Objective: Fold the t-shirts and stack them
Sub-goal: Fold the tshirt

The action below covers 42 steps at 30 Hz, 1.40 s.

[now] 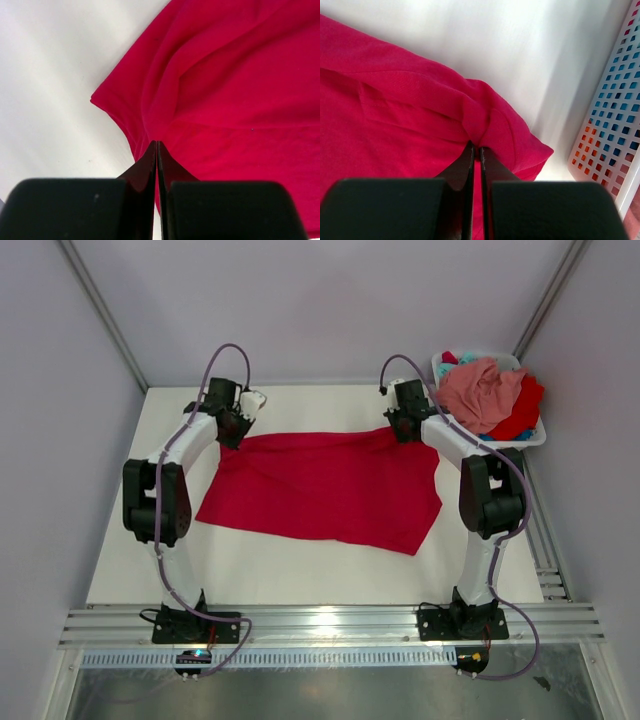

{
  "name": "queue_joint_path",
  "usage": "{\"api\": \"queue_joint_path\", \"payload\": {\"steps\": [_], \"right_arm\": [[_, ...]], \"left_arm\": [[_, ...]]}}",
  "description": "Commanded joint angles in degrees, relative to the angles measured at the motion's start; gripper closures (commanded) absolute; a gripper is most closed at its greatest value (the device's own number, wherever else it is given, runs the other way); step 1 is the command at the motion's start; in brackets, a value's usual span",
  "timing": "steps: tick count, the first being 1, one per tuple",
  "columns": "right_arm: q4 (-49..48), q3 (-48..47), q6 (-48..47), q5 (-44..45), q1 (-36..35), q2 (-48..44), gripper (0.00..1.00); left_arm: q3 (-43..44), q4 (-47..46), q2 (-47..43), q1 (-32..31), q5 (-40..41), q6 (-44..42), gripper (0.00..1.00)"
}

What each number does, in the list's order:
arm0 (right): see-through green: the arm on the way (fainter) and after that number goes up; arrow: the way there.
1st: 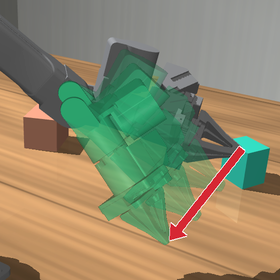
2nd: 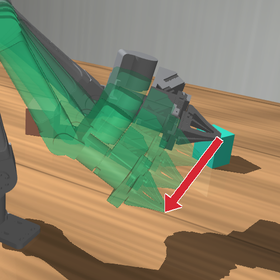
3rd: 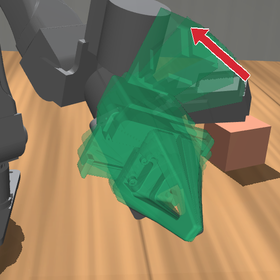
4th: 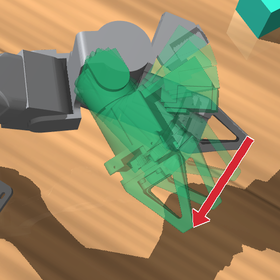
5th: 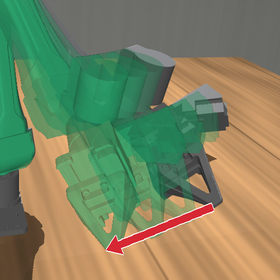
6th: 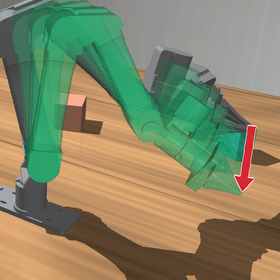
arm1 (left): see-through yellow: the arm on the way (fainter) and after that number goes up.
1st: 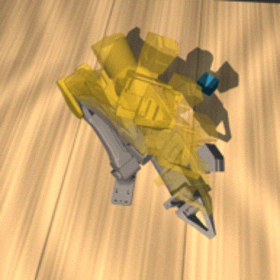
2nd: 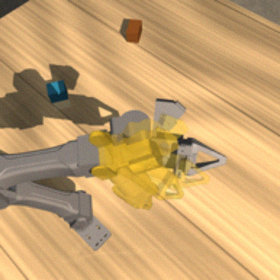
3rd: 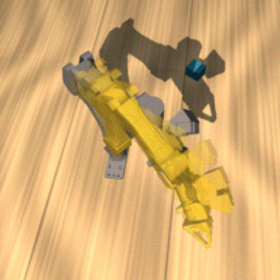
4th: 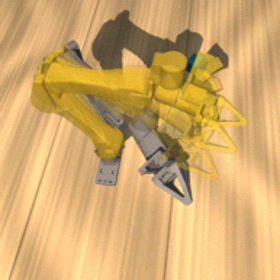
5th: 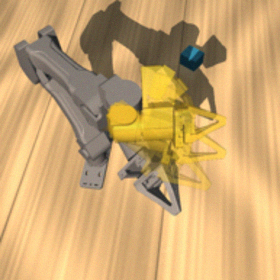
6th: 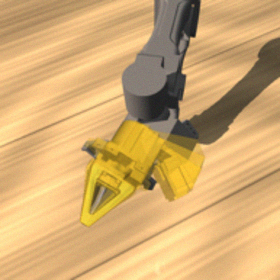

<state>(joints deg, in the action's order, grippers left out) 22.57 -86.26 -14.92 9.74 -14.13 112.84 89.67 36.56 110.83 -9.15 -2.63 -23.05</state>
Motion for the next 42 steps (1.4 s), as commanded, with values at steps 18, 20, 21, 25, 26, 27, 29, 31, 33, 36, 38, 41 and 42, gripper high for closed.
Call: {"api": "queue_joint_path", "payload": {"steps": [18,20,21,25,26,27,29,31,33,36,38,41,42], "right_arm": [[-2.2,1.9,-0.9,0.5,0.1,-3.7,0.97],[-2.4,1.9,-1.0,0.7,0.1,-3.8,0.97],[-2.4,1.9,-0.9,0.6,0.1,-3.8,0.97],[-2.4,1.9,-0.7,0.4,0.1,-3.6,0.97],[-2.3,1.9,-0.7,0.4,0.1,-3.6,0.97],[-2.4,1.9,-0.6,0.5,0.1,-3.6,0.97],[-2.5,2.1,-0.7,0.5,0.2,-3.6,0.97],[-2.5,2.1,-0.6,0.4,0.1,-3.5,0.97],[-2.5,2.1,-0.5,0.4,0.1,-3.4,0.97],[-2.6,2.2,-0.4,0.4,0.2,-3.4,0.97],[-2.6,2.4,-0.4,0.4,0.2,-3.5,0.97],[-2.7,2.5,-0.4,0.5,0.1,-3.5,0.97],[-2.7,2.6,-0.4,0.6,0.1,-3.6,0.97]], "left_arm": [[-0.5,2.1,-0.2,0.0,2.1,-3.9,0.74],[0.2,4.0,-0.2,0.0,4.8,-4.4,0.66],[0.2,4.5,-0.3,-0.1,5.6,-4.5,0.66],[-1.3,5.2,-1.1,0.0,7.6,-6.2,0.65],[-1.5,5.5,-1.3,0.0,7.5,-6.3,0.64],[-1.8,5.8,-1.5,0.0,7.3,-6.4,0.64],[-2.7,6.1,-2.3,0.0,6.9,-6.4,0.64],[-3.3,6.1,-2.5,0.0,7.0,-6.4,0.64],[-3.4,6.1,-2.1,0.0,6.9,-6.5,0.64],[-3.6,5.7,-1.3,-0.1,6.3,-6.3,0.64],[-3.5,5.4,-0.7,0.0,5.6,-6.1,0.64],[-3.3,4.8,-0.2,0.0,5.7,-6.0,0.64],[-3.2,4.4,0.2,-0.1,6.0,-6.0,0.64]]}}
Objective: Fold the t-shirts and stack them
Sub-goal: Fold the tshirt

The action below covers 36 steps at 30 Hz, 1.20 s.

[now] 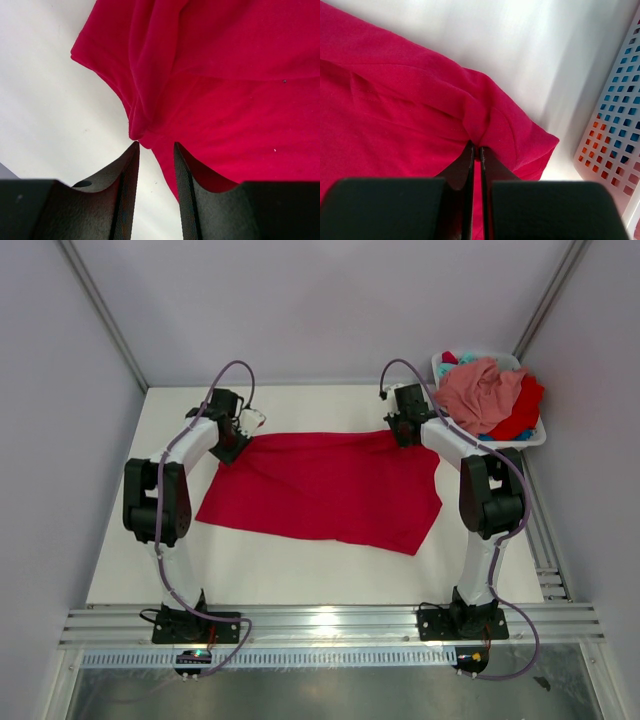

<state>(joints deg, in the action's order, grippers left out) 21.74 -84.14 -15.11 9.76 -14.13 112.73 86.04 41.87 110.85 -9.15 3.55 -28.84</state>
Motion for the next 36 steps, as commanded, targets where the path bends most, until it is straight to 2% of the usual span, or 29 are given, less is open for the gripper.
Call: {"api": "queue_joint_path", "payload": {"steps": [1,27,36], "right_arm": [[-1.9,0.5,-0.3,0.6,0.2,-3.5,0.97],[-2.0,0.8,-0.4,0.7,0.1,-3.4,0.97],[-2.0,0.7,-0.5,0.7,0.2,-3.3,0.97]], "left_arm": [[0.4,-1.1,0.2,-0.1,-0.1,-0.2,0.65],[1.4,-8.4,4.1,0.0,4.3,-0.2,0.66],[0.4,-12.3,0.3,0.0,6.7,-0.9,0.64]]}}
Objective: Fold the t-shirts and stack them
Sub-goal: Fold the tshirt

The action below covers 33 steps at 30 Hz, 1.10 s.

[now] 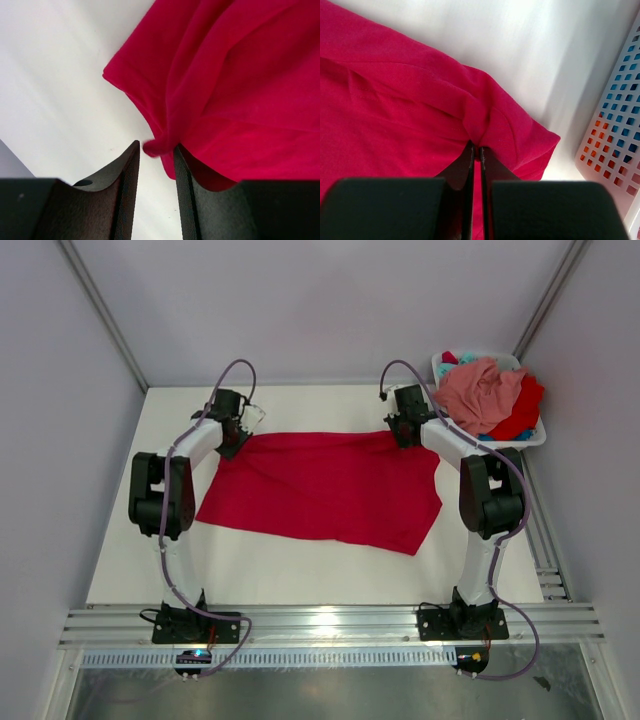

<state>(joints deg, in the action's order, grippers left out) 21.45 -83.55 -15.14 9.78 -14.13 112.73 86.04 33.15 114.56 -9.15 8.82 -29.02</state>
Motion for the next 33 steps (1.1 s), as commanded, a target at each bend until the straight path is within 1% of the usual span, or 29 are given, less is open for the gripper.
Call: {"api": "queue_joint_path", "payload": {"steps": [1,10,24,33], "right_arm": [[-1.7,0.2,-0.5,0.8,0.1,-3.3,0.97],[-1.7,0.3,-0.4,0.7,0.1,-3.3,0.97],[-1.8,0.5,-0.5,0.9,0.1,-3.5,0.97],[-1.7,0.5,-0.6,0.9,0.1,-3.7,0.97]], "left_arm": [[0.7,-3.5,-3.7,0.0,1.4,-0.8,0.64],[1.4,-3.0,-3.7,0.0,-0.4,0.7,0.64],[1.4,-1.7,-1.5,0.0,-4.2,2.4,0.66],[1.7,-1.7,0.1,0.0,-4.6,2.9,0.66]]}}
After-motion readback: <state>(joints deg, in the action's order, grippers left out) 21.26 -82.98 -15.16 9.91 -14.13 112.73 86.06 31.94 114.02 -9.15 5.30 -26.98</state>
